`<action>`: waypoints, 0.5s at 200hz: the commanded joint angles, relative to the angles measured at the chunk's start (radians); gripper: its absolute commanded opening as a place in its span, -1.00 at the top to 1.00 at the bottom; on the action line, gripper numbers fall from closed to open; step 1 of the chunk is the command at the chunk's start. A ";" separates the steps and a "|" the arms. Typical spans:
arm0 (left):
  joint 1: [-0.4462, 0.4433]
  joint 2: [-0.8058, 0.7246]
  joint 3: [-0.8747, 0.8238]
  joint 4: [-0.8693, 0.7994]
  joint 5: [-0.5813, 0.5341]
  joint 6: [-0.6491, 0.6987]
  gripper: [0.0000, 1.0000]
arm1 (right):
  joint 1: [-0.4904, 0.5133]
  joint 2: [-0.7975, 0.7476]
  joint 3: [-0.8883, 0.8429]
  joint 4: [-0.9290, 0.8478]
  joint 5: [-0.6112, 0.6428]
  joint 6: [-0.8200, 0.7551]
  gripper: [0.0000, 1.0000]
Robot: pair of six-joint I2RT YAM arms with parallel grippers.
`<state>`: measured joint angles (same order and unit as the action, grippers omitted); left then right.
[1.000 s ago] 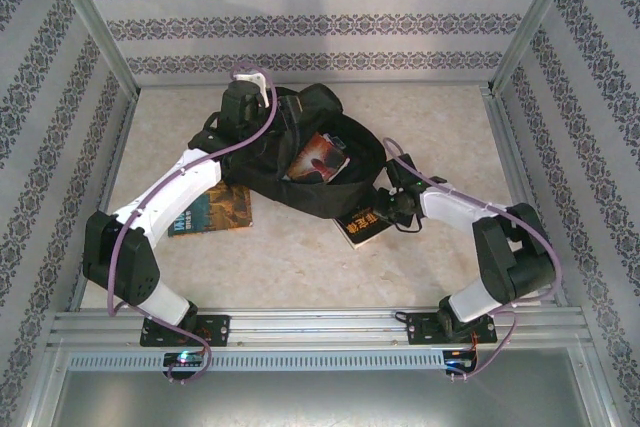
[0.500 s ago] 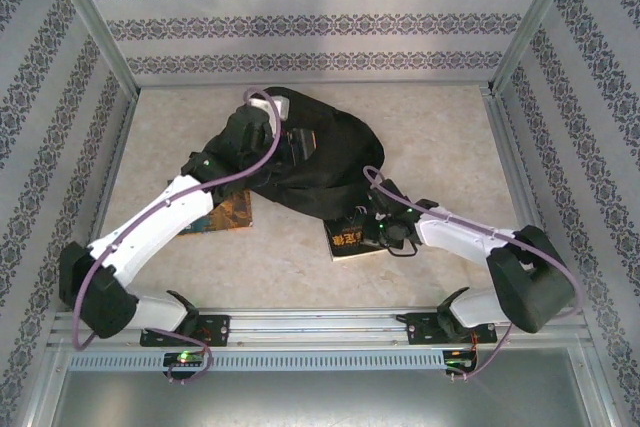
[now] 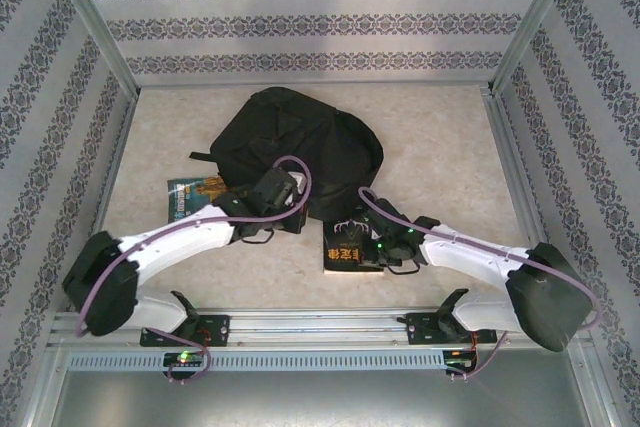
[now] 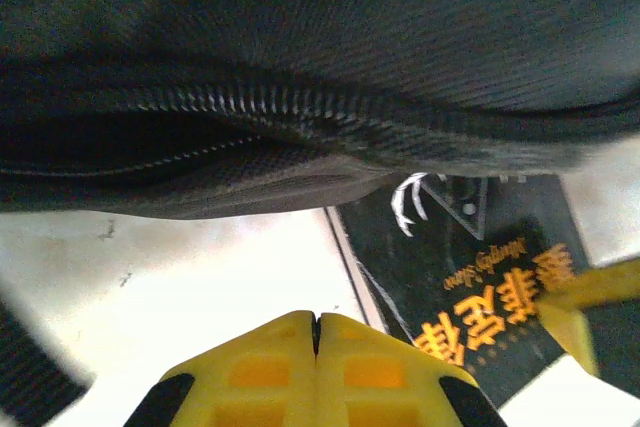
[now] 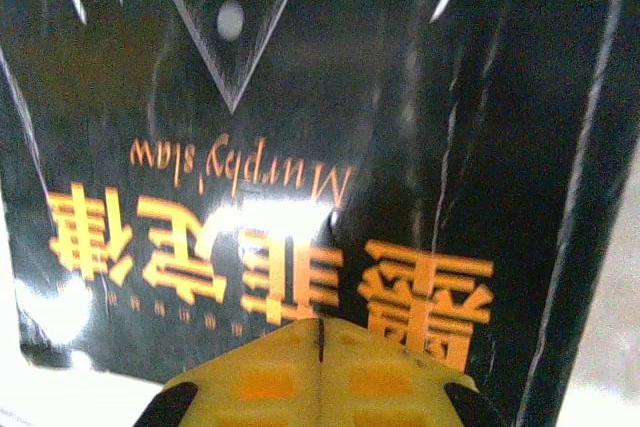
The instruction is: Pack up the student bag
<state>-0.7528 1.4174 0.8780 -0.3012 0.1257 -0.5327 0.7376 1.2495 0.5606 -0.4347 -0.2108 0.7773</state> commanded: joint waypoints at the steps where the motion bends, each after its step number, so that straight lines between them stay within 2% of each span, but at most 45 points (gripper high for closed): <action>1: -0.025 0.055 -0.003 0.098 -0.006 -0.048 0.85 | 0.007 -0.072 0.052 -0.170 -0.043 -0.079 0.75; 8: -0.026 0.069 -0.009 0.124 0.009 -0.064 0.75 | -0.001 -0.104 0.067 -0.195 -0.014 -0.083 0.51; 28: -0.034 0.101 -0.022 0.185 0.046 -0.081 0.62 | -0.084 -0.181 0.072 -0.209 0.022 -0.076 0.15; 70: -0.035 0.137 -0.074 0.342 0.121 -0.138 0.41 | -0.327 -0.171 0.014 -0.076 -0.079 -0.090 -0.07; 100: -0.036 0.155 -0.110 0.397 0.137 -0.186 0.41 | -0.401 -0.055 0.044 -0.040 -0.126 -0.155 -0.10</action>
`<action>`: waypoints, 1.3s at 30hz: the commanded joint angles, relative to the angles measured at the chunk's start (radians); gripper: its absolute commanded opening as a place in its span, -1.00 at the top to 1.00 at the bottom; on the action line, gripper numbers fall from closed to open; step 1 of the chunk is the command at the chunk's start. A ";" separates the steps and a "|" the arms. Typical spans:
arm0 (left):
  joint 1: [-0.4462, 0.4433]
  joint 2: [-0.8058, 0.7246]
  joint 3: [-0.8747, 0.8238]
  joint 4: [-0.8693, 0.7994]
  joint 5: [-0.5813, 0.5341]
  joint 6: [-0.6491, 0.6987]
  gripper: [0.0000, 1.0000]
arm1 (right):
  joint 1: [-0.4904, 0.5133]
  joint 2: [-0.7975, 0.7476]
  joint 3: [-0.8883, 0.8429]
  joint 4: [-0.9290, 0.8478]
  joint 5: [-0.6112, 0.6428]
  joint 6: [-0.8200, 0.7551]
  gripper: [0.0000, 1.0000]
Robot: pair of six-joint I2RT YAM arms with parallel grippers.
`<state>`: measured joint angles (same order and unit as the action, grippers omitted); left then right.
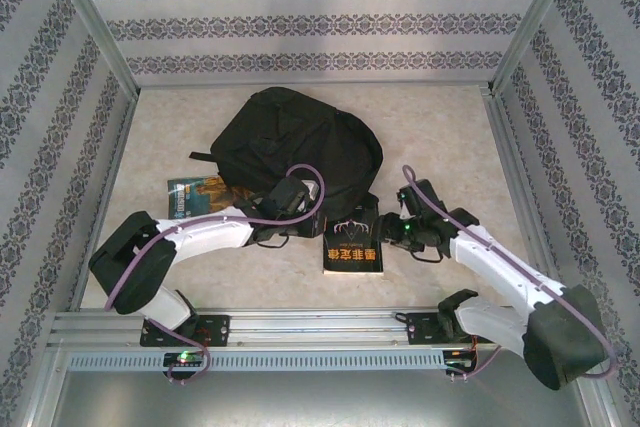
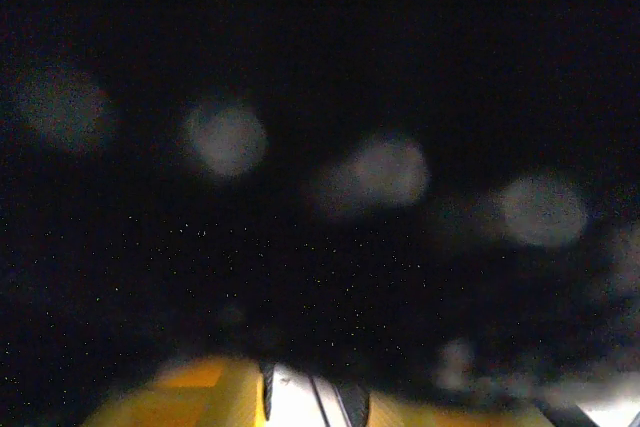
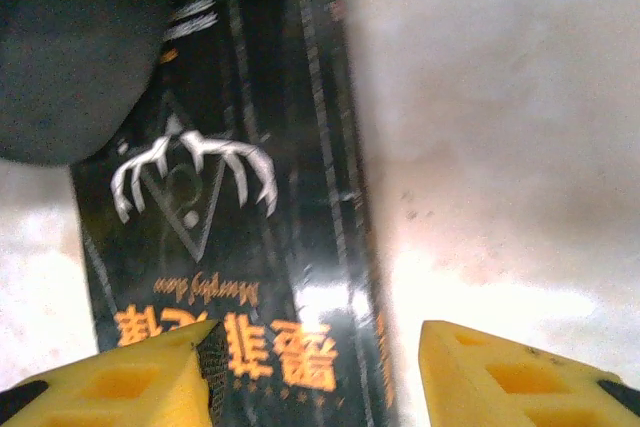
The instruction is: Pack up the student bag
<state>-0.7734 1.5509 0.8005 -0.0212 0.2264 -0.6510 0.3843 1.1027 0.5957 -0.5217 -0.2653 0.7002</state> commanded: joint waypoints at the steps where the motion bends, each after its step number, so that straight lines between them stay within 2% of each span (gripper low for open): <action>1: -0.015 0.022 -0.033 0.118 0.036 -0.069 0.41 | -0.050 0.096 0.010 0.048 -0.072 -0.081 -0.10; 9: -0.017 0.041 -0.055 0.131 0.069 -0.078 0.42 | -0.061 0.238 0.039 0.143 -0.132 -0.108 -0.02; 16: -0.018 0.073 -0.075 0.170 0.085 -0.111 0.43 | -0.062 0.335 0.035 0.225 -0.231 -0.136 0.06; 22: -0.019 0.098 -0.081 0.184 0.104 -0.117 0.43 | -0.053 0.325 0.023 0.281 -0.299 -0.128 0.13; 27: -0.019 0.120 -0.086 0.184 0.117 -0.118 0.45 | -0.032 0.312 0.004 0.286 -0.299 -0.128 0.13; 34: -0.019 0.139 -0.101 0.157 0.118 -0.095 0.46 | 0.027 0.338 -0.005 0.286 -0.252 -0.120 0.03; 39: -0.020 0.161 -0.105 0.149 0.129 -0.088 0.46 | 0.051 0.363 -0.013 0.328 -0.326 -0.088 0.06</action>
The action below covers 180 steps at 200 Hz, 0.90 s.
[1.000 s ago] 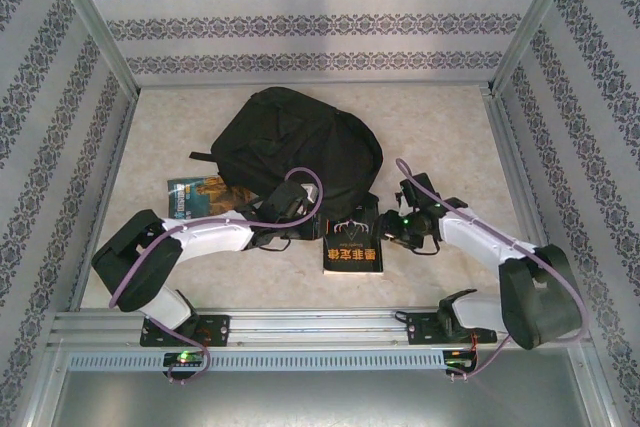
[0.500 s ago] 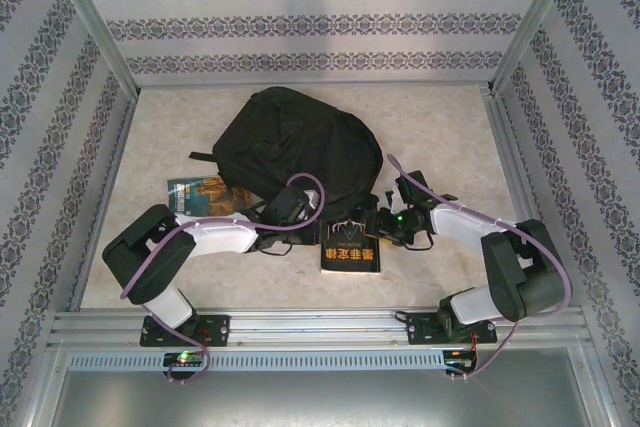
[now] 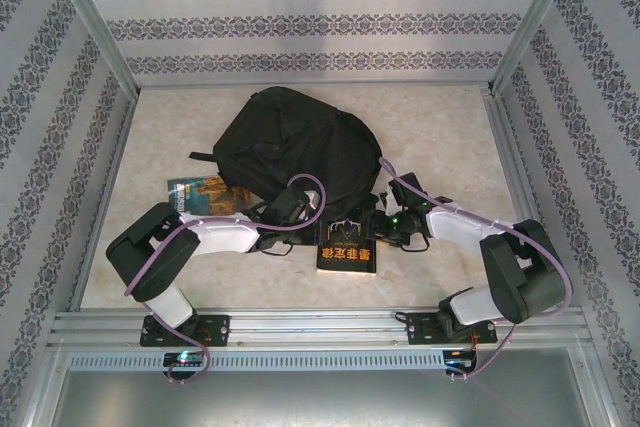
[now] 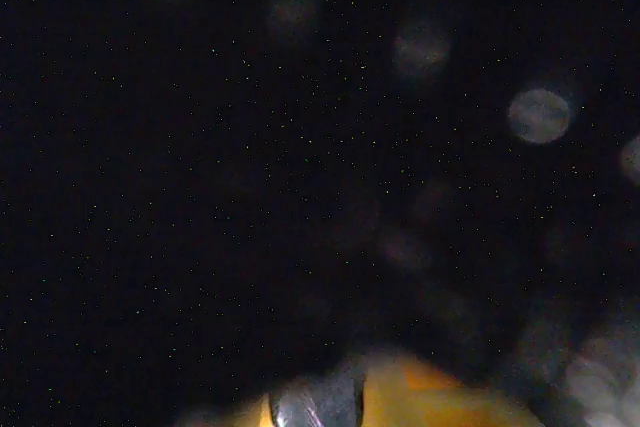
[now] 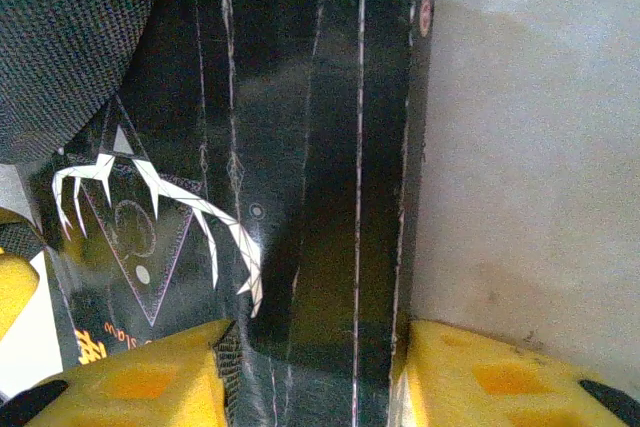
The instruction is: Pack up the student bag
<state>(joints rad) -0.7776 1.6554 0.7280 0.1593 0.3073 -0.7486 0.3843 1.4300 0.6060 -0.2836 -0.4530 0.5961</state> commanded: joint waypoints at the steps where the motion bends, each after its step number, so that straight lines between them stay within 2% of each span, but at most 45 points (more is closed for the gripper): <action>1: -0.015 0.062 -0.032 -0.033 0.051 0.009 0.46 | 0.050 0.026 -0.022 0.088 -0.149 0.020 0.08; 51: -0.015 0.076 -0.036 -0.038 0.056 0.021 0.47 | 0.010 -0.139 -0.069 0.128 -0.247 0.108 0.16; 103: -0.015 0.085 -0.039 -0.035 0.070 0.030 0.47 | -0.028 -0.277 -0.151 0.263 -0.327 0.233 0.19; 180: -0.015 0.078 -0.051 -0.014 0.102 0.033 0.48 | -0.028 -0.192 -0.235 0.597 -0.394 0.388 0.19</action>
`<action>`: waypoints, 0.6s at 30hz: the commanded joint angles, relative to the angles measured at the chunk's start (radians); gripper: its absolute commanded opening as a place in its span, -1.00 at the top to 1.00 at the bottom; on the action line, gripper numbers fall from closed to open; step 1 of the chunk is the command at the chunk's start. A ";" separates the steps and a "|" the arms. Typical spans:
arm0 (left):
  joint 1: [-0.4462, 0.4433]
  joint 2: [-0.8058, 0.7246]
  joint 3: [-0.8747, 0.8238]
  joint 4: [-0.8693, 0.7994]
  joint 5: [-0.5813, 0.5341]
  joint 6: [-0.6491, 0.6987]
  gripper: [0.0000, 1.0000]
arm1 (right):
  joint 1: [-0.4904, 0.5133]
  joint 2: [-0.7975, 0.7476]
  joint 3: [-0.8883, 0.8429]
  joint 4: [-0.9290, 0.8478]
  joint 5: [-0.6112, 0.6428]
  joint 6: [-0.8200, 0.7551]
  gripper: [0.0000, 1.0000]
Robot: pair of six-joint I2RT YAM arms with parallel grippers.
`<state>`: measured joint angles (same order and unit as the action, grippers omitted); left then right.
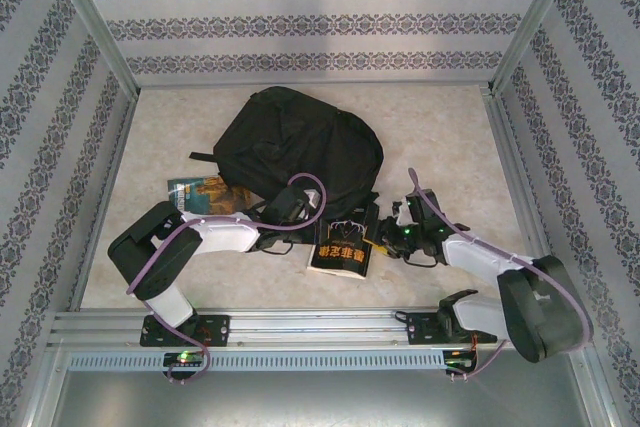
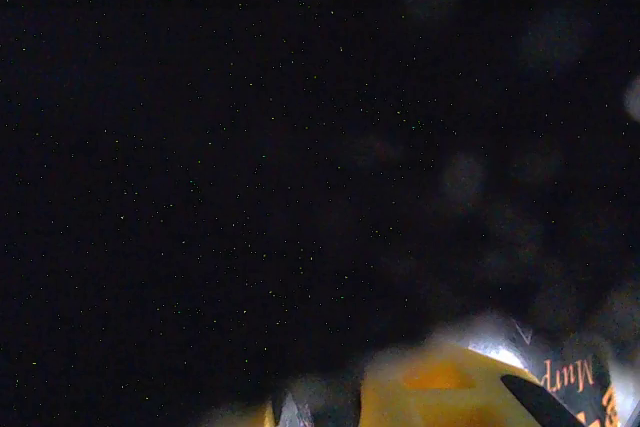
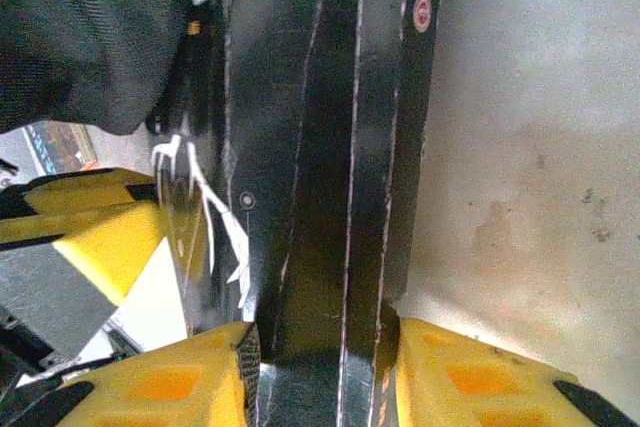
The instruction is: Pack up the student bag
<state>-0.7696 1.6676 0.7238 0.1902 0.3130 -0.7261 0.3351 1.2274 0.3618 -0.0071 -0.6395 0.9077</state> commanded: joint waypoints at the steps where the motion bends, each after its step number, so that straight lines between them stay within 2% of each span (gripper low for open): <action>1: -0.023 0.066 -0.048 -0.046 0.096 0.011 0.48 | 0.021 0.011 0.009 0.321 -0.208 0.076 0.19; 7: -0.022 0.048 -0.062 -0.034 0.105 0.004 0.47 | 0.021 0.042 -0.012 0.357 -0.179 0.094 0.16; 9: -0.020 0.033 -0.060 -0.056 0.098 0.013 0.39 | 0.016 0.049 -0.012 0.309 -0.151 0.070 0.18; 12: -0.010 -0.025 -0.058 -0.128 0.058 0.035 0.12 | -0.001 0.059 -0.012 0.201 -0.101 0.019 0.24; 15: -0.001 -0.091 -0.053 -0.211 0.008 0.069 -0.06 | -0.006 0.075 -0.012 0.116 -0.068 -0.029 0.29; 18: 0.001 -0.146 -0.045 -0.284 -0.038 0.108 -0.10 | -0.006 0.092 -0.012 0.078 -0.051 -0.053 0.33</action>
<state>-0.7685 1.5677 0.6971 0.1101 0.3058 -0.6773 0.3355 1.3029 0.3260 0.0872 -0.6712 0.9184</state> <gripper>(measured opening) 0.547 0.344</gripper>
